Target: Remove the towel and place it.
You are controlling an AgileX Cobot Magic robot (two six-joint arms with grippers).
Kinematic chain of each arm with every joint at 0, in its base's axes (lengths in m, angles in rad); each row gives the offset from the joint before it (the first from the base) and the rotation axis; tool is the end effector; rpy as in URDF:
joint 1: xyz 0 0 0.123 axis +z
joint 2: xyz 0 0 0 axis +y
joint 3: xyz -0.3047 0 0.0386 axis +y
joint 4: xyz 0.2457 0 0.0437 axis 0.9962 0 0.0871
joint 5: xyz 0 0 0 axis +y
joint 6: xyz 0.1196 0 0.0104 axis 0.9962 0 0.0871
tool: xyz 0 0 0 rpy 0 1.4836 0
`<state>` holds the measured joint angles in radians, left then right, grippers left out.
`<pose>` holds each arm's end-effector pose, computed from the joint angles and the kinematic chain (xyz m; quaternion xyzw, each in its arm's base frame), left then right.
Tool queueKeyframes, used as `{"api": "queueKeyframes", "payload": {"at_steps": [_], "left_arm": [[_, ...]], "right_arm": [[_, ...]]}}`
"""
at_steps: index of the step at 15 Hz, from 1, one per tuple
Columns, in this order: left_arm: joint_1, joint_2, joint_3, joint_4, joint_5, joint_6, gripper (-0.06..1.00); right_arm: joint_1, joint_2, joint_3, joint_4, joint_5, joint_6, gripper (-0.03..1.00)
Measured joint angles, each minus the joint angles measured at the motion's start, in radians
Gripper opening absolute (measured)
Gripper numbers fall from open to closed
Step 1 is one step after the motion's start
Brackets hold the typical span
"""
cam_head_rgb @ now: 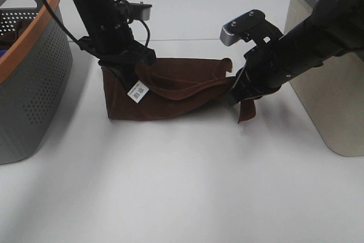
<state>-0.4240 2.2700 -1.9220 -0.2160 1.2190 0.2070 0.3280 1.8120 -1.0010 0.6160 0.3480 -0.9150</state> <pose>0.4303 -0.2208 0.1716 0.2773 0.9542 -0.1071 0.0338 0.3460 0.1428 0.1618 -0.3339 0.8967 0.0952 0.2746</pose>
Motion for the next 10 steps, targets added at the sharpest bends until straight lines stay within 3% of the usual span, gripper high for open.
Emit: {"api": "queueKeyframes", "payload": {"at_steps": [4, 6, 10], "left_arm": [[-0.086, 0.0, 0.057, 0.098, 0.0, 0.0, 0.0], [-0.11, 0.0, 0.088, 0.106, 0.0, 0.0, 0.0], [-0.139, -0.001, 0.164, 0.108, 0.0, 0.0, 0.0]], "right_arm": [[0.0, 0.0, 0.0, -0.374, 0.17, 0.356, 0.0], [0.0, -0.001, 0.0, -0.429, 0.244, 0.424, 0.0], [0.0, -0.001, 0.0, -0.436, 0.355, 0.444, 0.0]]}}
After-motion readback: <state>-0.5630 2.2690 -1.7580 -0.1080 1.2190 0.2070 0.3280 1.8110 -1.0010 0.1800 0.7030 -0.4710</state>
